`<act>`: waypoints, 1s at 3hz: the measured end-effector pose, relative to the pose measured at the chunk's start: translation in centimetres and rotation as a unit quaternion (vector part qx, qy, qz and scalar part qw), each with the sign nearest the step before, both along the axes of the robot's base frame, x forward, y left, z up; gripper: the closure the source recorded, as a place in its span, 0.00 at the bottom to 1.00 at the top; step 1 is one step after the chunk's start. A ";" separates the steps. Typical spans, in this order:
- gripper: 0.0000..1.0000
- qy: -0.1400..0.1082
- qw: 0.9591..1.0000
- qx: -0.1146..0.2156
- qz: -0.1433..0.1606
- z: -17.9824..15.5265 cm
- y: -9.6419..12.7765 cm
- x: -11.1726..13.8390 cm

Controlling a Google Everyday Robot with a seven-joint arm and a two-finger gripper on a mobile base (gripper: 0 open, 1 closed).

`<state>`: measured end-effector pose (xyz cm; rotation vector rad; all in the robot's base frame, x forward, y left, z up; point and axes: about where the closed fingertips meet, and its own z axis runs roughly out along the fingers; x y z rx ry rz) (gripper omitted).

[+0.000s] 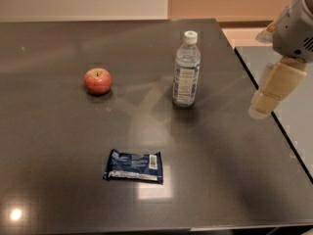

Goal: Knock blue plastic bottle over

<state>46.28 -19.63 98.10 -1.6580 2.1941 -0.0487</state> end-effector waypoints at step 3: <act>0.00 -0.016 0.992 0.122 -0.017 -0.5 3.7 8.5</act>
Offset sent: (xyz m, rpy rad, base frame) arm 0.0964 0.0414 0.0004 0.2843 -0.0457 -0.0536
